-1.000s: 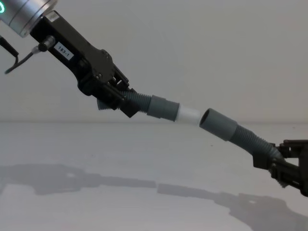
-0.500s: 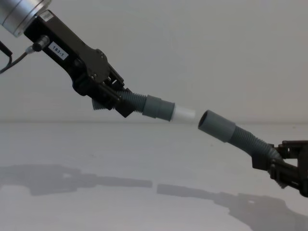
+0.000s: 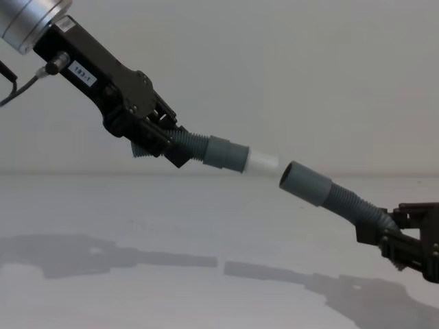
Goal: Use both hands to pick up one end of the pipe from the table, align the ends, and insert them.
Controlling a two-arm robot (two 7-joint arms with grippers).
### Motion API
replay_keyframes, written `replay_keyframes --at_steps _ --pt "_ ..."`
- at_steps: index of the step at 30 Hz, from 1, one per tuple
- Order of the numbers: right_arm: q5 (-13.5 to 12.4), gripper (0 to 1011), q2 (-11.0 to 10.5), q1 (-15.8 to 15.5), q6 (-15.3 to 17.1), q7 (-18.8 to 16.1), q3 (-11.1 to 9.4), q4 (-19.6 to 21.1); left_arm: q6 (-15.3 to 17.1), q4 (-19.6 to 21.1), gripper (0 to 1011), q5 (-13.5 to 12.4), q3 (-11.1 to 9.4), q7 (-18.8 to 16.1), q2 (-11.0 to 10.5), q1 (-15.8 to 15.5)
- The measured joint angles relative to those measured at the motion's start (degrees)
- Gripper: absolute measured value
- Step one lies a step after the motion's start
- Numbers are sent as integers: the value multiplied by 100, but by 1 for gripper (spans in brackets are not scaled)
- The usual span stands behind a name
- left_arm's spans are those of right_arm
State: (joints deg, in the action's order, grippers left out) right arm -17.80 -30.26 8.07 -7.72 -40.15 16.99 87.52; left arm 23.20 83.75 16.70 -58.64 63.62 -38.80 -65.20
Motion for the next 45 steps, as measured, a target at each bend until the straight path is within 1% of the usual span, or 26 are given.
replay_keyframes --at_steps 19,35,45 --pt "17 233 -25 37 116 172 91 45 -123 -136 299 35 -40 25 95 -17" --pt "-36 232 -56 90 211 270 163 56 -154 -211 298 45 -85 62 153 -49" --pt "-57 232 -71 128 185 306 214 48 -161 -266 299 30 -130 111 192 -100"
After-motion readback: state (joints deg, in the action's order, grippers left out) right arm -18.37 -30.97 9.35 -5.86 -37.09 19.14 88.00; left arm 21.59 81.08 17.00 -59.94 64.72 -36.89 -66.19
